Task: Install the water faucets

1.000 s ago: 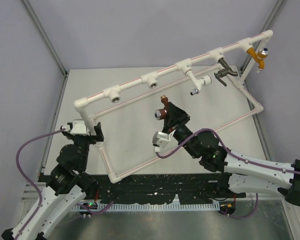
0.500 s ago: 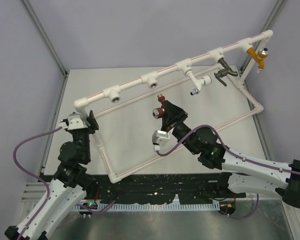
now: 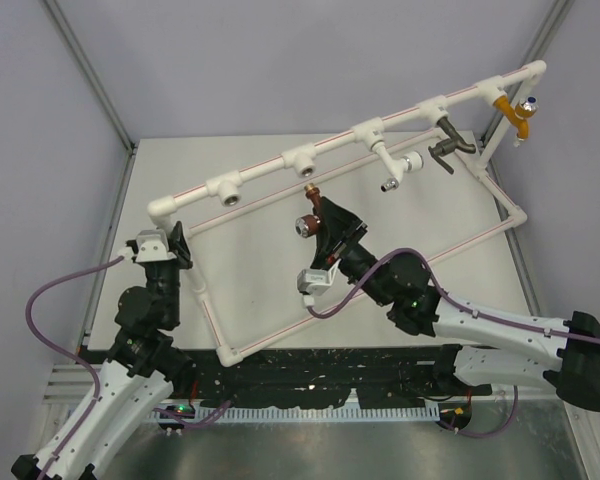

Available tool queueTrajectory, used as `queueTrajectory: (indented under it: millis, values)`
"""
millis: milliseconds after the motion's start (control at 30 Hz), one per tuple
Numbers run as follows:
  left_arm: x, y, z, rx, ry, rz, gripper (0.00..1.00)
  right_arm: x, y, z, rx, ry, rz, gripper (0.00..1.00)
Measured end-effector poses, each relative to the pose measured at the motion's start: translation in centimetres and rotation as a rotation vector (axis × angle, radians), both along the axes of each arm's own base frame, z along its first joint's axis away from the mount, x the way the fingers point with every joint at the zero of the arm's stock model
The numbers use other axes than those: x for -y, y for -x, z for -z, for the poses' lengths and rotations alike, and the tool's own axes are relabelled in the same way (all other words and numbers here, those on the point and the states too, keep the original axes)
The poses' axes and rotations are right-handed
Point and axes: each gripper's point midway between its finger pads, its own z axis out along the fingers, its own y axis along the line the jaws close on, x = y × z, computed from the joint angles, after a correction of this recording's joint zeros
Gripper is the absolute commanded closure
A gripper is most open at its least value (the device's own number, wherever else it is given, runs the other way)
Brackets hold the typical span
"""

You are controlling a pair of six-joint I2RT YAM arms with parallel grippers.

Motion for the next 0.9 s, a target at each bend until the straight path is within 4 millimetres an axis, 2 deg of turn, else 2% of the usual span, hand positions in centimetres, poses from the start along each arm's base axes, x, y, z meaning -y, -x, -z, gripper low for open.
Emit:
queueTrajectory:
  millis: [467, 900]
  values:
    - [0.1, 0.0, 0.0, 0.0, -0.007, 0.008, 1.0, -0.4, -2.6, 1.3, 0.037, 0.102, 0.071, 0.95]
    - [0.1, -0.1, 0.1, -0.002, -0.009, 0.006, 1.0, -0.3, -2.6, -0.4, 0.09, 0.074, 0.071, 0.95]
